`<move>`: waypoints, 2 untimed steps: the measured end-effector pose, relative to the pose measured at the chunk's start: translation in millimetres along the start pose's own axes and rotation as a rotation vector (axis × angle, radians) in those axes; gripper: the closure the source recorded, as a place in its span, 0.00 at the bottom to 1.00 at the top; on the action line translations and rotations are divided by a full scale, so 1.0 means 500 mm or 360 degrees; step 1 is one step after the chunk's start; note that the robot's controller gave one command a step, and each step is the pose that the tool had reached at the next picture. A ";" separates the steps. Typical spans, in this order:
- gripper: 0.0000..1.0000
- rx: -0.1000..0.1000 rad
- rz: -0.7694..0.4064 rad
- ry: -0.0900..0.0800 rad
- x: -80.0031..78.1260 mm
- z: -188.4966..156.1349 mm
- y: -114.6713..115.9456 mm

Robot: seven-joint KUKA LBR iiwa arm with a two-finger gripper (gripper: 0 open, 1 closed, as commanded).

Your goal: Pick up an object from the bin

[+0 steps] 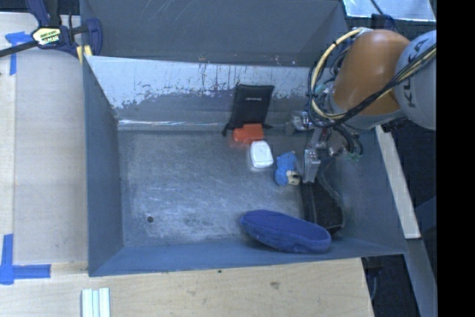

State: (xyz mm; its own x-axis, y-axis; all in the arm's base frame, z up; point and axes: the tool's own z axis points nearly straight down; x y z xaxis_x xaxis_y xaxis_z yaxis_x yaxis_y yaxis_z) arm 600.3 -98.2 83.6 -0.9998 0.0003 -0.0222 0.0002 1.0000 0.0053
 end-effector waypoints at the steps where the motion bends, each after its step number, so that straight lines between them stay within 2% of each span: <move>1: 0.00 0.0012 -0.0029 0.0026 0.018 0.021 0.099; 2: 0.00 0.0003 -0.0795 0.0030 0.074 0.023 0.092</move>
Offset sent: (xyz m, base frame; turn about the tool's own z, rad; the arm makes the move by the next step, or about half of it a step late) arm -0.0113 0.0490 -0.0136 -0.0140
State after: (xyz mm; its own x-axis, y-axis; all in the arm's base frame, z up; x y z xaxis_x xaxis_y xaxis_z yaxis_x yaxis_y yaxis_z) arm 563.8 -52.4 71.8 -0.8781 -0.4785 -0.0034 -0.4785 0.8781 -0.0031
